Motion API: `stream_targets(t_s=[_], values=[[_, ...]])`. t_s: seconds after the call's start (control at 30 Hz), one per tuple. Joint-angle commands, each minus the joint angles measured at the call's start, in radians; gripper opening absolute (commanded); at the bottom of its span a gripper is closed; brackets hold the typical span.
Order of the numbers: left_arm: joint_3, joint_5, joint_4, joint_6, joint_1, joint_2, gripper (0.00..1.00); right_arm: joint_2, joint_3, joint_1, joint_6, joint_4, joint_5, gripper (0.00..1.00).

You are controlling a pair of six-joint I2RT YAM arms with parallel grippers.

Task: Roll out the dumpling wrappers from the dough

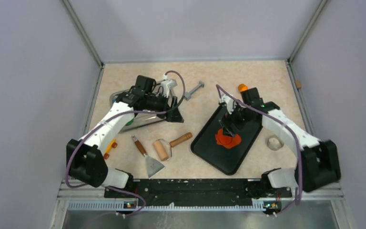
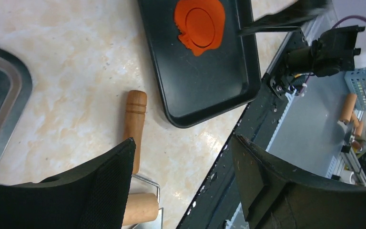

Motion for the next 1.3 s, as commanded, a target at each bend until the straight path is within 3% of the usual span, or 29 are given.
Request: stream_targets(t_s=[0.0, 0.4, 0.73, 1.0, 1.27], values=[[0.067, 0.008, 0.016, 0.005, -0.038, 0.062, 0.76, 0.233, 0.065, 0.004, -0.033, -0.049, 0.029, 0.98], [0.017, -0.010, 0.011, 0.026, 0.032, 0.014, 0.78, 0.471, 0.241, 0.115, 0.116, 0.018, 0.082, 0.98], [-0.002, 0.005, 0.045, -0.001, 0.092, -0.007, 0.78, 0.521, 0.218, 0.154, 0.119, -0.007, 0.164, 0.98], [-0.002, 0.014, 0.053, -0.011, 0.108, -0.004, 0.78, 0.496, 0.156, 0.179, 0.137, -0.003, 0.211, 0.93], [-0.006, 0.013, 0.057, -0.017, 0.115, -0.009, 0.78, 0.481, 0.097, 0.211, 0.175, 0.010, 0.276, 0.80]])
